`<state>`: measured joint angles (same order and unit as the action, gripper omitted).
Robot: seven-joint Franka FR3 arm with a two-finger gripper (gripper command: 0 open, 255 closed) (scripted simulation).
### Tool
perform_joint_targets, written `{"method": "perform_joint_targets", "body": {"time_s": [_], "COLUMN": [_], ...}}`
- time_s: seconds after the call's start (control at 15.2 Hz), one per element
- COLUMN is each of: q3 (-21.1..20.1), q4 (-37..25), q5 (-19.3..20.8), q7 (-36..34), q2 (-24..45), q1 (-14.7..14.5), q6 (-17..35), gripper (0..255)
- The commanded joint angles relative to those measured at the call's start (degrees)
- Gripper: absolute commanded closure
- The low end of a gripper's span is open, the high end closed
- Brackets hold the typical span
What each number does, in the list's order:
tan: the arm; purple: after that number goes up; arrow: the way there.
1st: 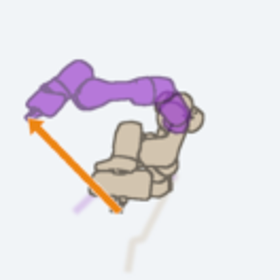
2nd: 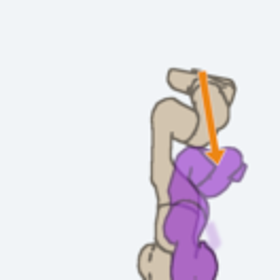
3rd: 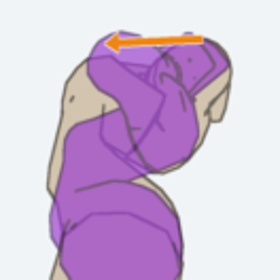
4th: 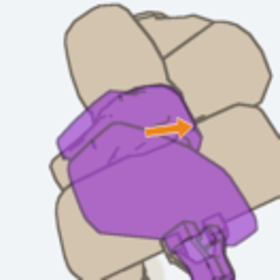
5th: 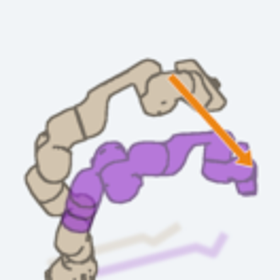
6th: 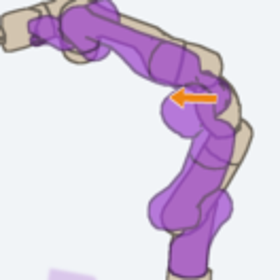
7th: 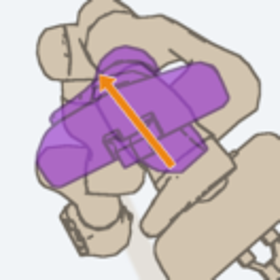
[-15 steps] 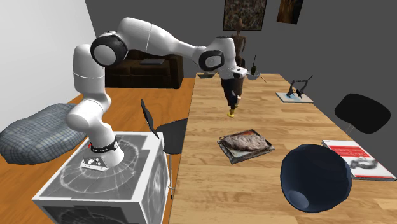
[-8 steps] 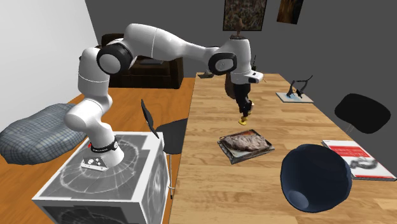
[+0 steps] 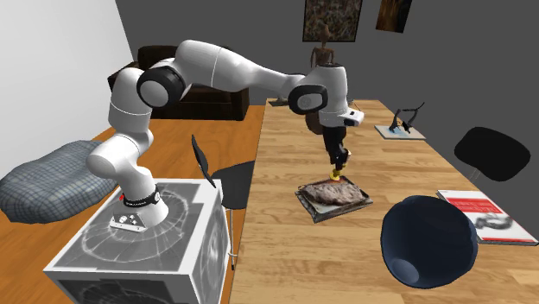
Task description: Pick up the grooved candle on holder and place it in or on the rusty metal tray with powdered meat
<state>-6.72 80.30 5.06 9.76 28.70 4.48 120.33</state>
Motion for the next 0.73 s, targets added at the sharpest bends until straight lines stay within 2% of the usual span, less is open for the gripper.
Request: {"method": "perform_joint_targets", "body": {"time_s": [0.0, 0.46, 0.66], "q3": [0.0, 0.2, 0.2], "q4": [1.1, 4.3, 4.6], "q5": [0.1, 0.4, 0.4], "q7": [-0.1, -0.4, -0.4], "q2": [0.2, 1.6, 1.8], "q1": [0.0, 0.0, 0.0], "q6": [1.3, 6.0, 6.5], "gripper": [255, 255, 255]}}
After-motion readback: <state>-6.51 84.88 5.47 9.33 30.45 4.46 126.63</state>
